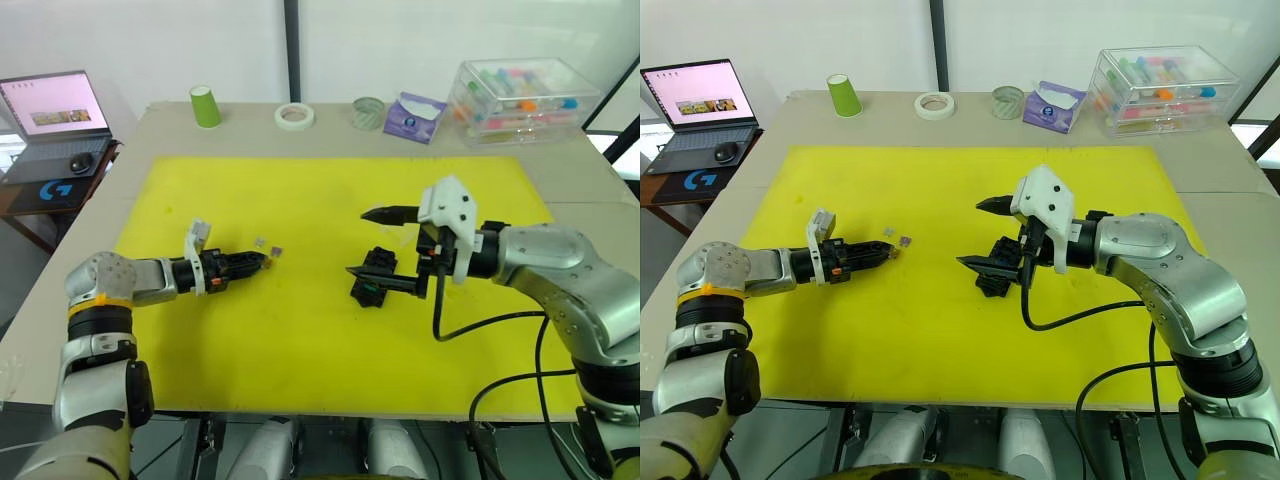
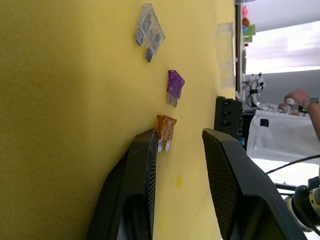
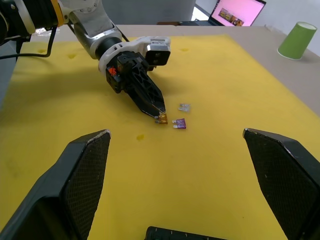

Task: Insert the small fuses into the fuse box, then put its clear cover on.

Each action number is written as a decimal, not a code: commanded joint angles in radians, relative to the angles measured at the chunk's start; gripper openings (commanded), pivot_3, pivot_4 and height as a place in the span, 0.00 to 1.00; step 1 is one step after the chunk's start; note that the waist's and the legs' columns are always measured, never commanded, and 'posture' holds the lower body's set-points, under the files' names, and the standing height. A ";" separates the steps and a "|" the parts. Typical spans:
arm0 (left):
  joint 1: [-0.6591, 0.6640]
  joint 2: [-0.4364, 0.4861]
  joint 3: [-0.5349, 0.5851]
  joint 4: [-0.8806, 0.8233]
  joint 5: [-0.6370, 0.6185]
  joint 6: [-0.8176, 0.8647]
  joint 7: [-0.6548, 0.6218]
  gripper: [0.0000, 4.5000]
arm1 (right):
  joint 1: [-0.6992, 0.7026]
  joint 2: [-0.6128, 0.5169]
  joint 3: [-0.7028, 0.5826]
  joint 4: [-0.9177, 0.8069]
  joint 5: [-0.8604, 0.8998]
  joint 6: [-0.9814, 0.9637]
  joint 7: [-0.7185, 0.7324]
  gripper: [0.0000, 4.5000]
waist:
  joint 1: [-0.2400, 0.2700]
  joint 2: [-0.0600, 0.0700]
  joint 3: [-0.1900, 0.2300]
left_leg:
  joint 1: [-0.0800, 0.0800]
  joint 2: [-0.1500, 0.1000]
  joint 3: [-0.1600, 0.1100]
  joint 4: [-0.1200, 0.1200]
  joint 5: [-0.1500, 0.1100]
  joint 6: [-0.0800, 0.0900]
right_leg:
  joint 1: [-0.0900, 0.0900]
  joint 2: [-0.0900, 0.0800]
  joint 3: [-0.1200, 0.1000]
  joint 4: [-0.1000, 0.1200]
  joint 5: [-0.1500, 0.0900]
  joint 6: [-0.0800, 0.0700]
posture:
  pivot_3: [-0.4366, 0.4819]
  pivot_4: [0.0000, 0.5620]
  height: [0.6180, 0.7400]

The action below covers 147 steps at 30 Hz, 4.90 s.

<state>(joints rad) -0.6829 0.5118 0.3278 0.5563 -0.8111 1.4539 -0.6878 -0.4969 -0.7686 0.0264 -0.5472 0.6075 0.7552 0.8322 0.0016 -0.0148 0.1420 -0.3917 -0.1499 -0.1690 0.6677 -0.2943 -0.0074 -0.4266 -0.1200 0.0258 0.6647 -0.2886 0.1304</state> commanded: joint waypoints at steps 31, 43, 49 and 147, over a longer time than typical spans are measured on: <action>0.109 0.094 0.122 -0.461 -0.311 0.160 -0.049 0.01 | -0.021 -0.054 -0.189 0.011 0.276 0.187 0.015 1.00 | -0.012 0.000 0.000 | 0.000 0.001 0.000 -0.001 0.000 0.000 | 0.000 0.000 0.000 -0.001 0.000 0.000 | 0.48 0.27 1.00; 0.148 0.057 -0.129 -0.941 -0.187 -0.383 -0.251 0.01 | -0.084 -0.057 -0.157 0.061 0.342 0.226 0.015 1.00 | -0.012 0.000 0.000 | 0.000 0.001 0.000 -0.002 0.000 0.000 | 0.001 0.000 0.001 -0.003 0.000 0.000 | 0.48 0.27 1.00; 0.144 0.073 -0.271 -0.918 -0.006 -0.676 -0.397 0.00 | -0.101 -0.048 -0.103 0.062 0.312 0.202 0.039 0.81 | -0.007 0.000 0.001 | 0.000 0.001 0.001 -0.002 0.000 0.000 | 0.001 0.000 0.000 -0.004 0.000 0.000 | 0.48 0.27 1.00; 0.206 0.037 -0.481 -0.777 0.333 -1.111 -0.497 0.99 | -0.178 -0.261 0.079 -0.033 0.055 0.343 -0.075 0.00 | 0.003 0.001 0.001 | -0.001 0.001 0.001 -0.002 0.000 0.000 | 0.001 0.000 0.000 -0.005 0.000 0.000 | 0.48 0.27 1.00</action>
<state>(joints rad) -0.4754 0.5524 -0.1598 -0.2082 -0.4823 0.3608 -1.1960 -0.6489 -1.0239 0.1089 -0.5473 0.6868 1.0972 0.7722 0.0051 -0.0141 0.1433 -0.3924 -0.1486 -0.1681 0.6654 -0.2945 -0.0069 -0.4255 -0.1200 0.0255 0.6592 -0.2885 0.1304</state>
